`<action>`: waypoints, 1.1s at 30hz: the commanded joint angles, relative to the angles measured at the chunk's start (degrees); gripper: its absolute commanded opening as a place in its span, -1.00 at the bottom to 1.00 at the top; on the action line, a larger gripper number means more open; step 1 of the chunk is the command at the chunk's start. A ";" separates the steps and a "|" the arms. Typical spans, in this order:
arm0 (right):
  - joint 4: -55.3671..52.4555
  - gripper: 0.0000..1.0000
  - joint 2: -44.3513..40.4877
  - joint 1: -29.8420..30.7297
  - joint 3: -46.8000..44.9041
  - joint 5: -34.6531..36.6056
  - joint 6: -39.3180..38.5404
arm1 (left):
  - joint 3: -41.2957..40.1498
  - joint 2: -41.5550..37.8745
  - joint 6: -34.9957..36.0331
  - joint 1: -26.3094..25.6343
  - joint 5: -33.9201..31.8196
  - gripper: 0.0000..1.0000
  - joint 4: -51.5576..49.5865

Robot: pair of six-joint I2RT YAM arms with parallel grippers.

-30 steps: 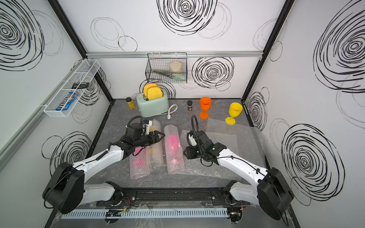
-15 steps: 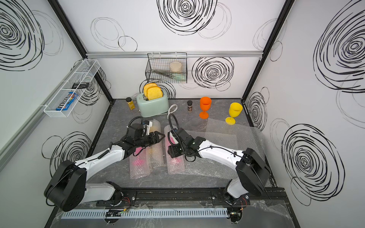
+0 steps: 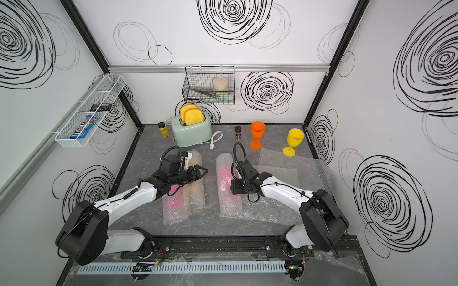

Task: Unpack wine glasses from bubble wrap
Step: Move the bubble wrap onto the bubble wrap.

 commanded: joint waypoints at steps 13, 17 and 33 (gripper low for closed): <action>-5.07 0.28 -10.64 -10.91 -8.52 -1.14 -3.76 | 8.83 15.27 -3.57 -11.63 0.36 0.30 8.91; -4.82 0.29 -13.54 -11.76 -8.53 -2.35 -3.85 | 12.14 19.06 -3.26 -13.73 -0.08 0.30 8.61; -5.82 0.27 -20.81 -8.82 -3.05 -6.62 -5.30 | 22.88 26.41 -3.76 -18.39 0.34 0.29 7.41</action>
